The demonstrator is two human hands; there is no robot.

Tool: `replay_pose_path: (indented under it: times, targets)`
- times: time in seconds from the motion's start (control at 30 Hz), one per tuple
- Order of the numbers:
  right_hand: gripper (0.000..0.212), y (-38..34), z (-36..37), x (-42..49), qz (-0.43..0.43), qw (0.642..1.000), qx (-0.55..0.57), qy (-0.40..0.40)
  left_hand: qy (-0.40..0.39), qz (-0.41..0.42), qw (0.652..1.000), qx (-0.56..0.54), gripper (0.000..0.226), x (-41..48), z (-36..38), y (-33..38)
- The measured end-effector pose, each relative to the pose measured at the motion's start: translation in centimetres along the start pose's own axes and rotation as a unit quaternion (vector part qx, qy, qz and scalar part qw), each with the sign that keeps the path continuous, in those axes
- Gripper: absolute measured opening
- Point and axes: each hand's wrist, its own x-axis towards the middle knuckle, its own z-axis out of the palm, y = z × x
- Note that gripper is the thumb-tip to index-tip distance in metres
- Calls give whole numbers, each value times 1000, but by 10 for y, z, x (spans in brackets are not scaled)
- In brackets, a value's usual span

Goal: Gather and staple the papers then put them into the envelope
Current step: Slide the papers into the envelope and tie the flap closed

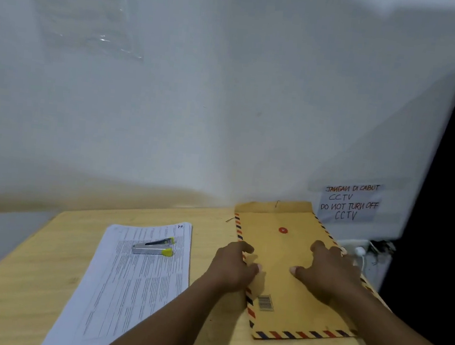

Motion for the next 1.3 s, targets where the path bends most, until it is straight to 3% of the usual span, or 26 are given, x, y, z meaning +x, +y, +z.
replay_pose_path:
  times: [0.1,0.27,0.53,0.67,0.77,0.87,0.9,1.0,1.07,1.2,1.3]
  targets:
    - [70,-9,-1,0,-13,1000,13,-11,44,-47,992,-110,38,5,-8,-1]
    - [53,-28,-5,-1,-52,997,40,-50,76,-132,942,-300,32,12,-22,-1]
    - [50,-55,-18,3,-112,981,141,-65,163,-52,957,-236,40,-2,-42,11]
    - [44,-69,-28,0,-138,976,158,-61,176,-18,948,-263,54,-20,-46,16]
    - [39,-76,-26,-5,-148,975,148,-74,120,-58,949,-285,63,-33,-42,13]
    - [37,-76,-16,-13,-154,974,118,-119,-15,-85,947,-310,18,-57,-42,14]
    - [38,-74,-13,-15,-155,973,106,-135,-68,-94,947,-298,13,-65,-43,13]
    - [46,-70,-3,-18,-164,976,19,-143,-215,-105,946,-221,22,-86,-50,11]
    - [54,-67,4,-17,-173,975,-47,-134,-250,-95,950,-159,22,-91,-54,12]
    - [51,-64,10,-13,-182,974,-52,-128,-93,-29,994,-41,27,-81,-58,7]
    - [41,-59,8,-10,-199,971,1,-133,52,58,990,115,32,-66,-63,-7]
